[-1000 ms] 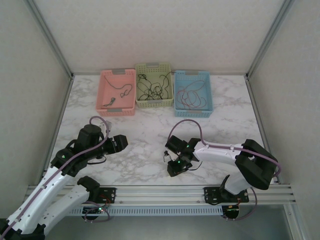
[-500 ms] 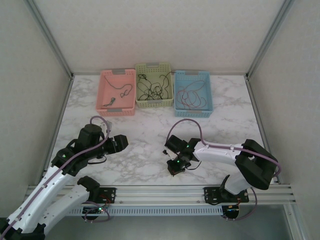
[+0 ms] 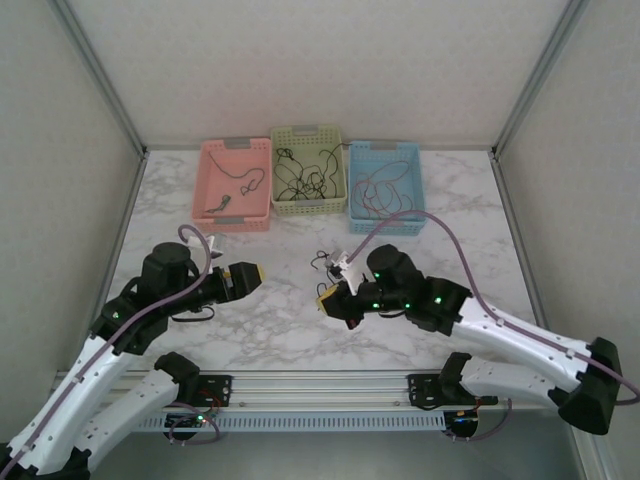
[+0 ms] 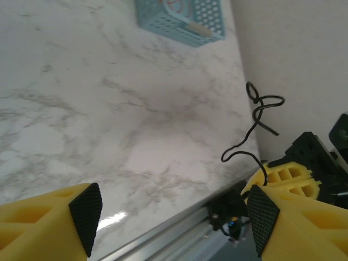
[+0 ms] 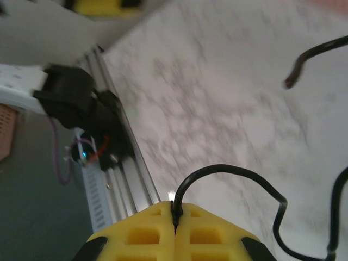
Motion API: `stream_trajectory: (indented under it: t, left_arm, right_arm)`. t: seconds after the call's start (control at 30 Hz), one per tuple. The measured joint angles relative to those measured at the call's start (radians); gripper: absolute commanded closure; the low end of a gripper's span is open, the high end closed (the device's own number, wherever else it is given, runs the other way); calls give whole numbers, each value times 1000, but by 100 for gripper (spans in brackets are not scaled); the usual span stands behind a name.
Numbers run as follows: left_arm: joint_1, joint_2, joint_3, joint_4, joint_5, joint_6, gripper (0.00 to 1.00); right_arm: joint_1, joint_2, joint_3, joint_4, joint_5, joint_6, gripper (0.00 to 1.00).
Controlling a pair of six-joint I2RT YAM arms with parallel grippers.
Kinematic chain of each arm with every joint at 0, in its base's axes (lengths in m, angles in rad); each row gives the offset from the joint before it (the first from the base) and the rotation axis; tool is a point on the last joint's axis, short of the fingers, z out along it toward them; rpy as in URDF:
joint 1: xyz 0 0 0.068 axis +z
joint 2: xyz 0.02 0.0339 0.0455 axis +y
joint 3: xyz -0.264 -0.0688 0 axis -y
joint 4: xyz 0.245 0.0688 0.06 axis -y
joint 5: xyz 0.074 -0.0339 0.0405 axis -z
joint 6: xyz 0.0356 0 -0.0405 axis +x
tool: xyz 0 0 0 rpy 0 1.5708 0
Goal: Untangle the cables
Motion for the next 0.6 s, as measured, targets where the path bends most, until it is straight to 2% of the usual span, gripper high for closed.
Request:
stream_trajectory:
  t: [0.13, 0.23, 0.33, 0.4, 0.6]
  left_arm:
    - [-1, -11, 3, 59, 88, -35, 21]
    - [-4, -13, 5, 103, 140, -61, 21]
    - [-13, -14, 5, 155, 176, -94, 21]
    - [-21, -14, 5, 196, 192, -124, 24]
    - [-79, 14, -7, 373, 205, -221, 27]
  right_arm:
    - [2, -75, -68, 154, -52, -116, 100]
    - [3, -83, -82, 206, -55, -191, 100]
    - [3, -58, -72, 223, -68, -244, 100]
    - [3, -38, -69, 227, -77, -265, 100]
    - [3, -25, -69, 231, -77, -279, 100]
